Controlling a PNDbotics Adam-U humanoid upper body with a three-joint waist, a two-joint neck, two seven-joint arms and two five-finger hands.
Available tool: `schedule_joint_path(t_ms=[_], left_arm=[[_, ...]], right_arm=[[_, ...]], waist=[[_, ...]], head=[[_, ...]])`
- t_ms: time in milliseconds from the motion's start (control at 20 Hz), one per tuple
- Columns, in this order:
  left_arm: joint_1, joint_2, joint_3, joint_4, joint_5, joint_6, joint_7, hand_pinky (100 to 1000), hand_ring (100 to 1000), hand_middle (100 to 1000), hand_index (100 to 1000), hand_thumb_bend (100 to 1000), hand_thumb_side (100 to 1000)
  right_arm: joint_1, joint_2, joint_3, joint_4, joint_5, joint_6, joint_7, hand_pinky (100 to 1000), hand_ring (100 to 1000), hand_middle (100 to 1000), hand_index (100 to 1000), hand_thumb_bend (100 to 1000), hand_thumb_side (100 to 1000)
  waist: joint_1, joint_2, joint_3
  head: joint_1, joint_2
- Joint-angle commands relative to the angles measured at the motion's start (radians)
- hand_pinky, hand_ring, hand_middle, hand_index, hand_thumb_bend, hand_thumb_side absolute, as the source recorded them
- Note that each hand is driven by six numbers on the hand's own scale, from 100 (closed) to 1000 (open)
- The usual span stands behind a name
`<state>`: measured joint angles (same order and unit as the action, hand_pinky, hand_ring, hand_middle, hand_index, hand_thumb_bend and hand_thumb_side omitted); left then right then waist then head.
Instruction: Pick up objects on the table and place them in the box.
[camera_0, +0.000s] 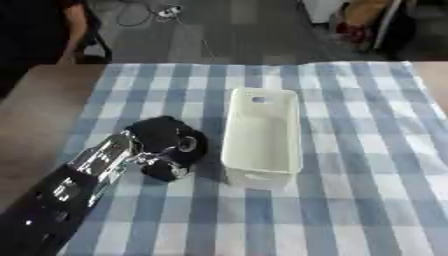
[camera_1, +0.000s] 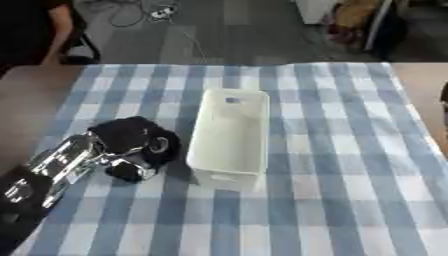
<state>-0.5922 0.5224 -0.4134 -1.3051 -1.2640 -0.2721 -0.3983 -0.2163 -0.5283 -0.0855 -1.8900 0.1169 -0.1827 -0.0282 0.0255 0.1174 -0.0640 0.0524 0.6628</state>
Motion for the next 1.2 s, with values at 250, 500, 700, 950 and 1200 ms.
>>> schedule_joint_path(t_ms=[250,500,700,950,1200], left_arm=[[-0.025,0.004,0.02,0.004,-0.02,0.008,0.015,1000,1000,992,851,932,874],[-0.025,-0.003,0.026,0.013,-0.024,0.018,0.038,1000,1000,1000,845,931,870],[-0.026,-0.005,0.028,0.017,-0.026,0.023,0.053,1000,1000,1000,842,927,862],[-0.029,-0.008,0.031,0.021,-0.028,0.029,0.058,1000,1000,1000,839,924,847],[-0.031,-0.011,0.033,0.027,-0.031,0.03,0.057,1000,1000,1000,820,924,851]], right_arm=[[-0.006,-0.016,-0.006,-0.009,-0.004,-0.001,0.003,943,931,929,990,100,611],[-0.007,-0.016,-0.006,-0.009,-0.004,-0.002,0.004,943,931,929,990,100,611],[-0.007,-0.016,-0.005,-0.009,-0.005,-0.002,0.004,943,932,929,990,100,611],[-0.007,-0.016,-0.006,-0.008,-0.005,-0.002,0.005,943,932,929,990,100,611],[-0.007,-0.015,-0.006,-0.008,-0.005,-0.002,0.004,943,932,929,990,100,611]], waist=[[-0.004,-0.011,-0.001],[-0.004,-0.01,-0.001],[-0.005,-0.01,-0.001],[-0.005,-0.009,-0.001],[-0.005,-0.009,-0.001]], head=[[0.005,-0.005],[0.005,-0.005],[0.005,-0.006],[0.007,-0.006],[0.007,-0.007]])
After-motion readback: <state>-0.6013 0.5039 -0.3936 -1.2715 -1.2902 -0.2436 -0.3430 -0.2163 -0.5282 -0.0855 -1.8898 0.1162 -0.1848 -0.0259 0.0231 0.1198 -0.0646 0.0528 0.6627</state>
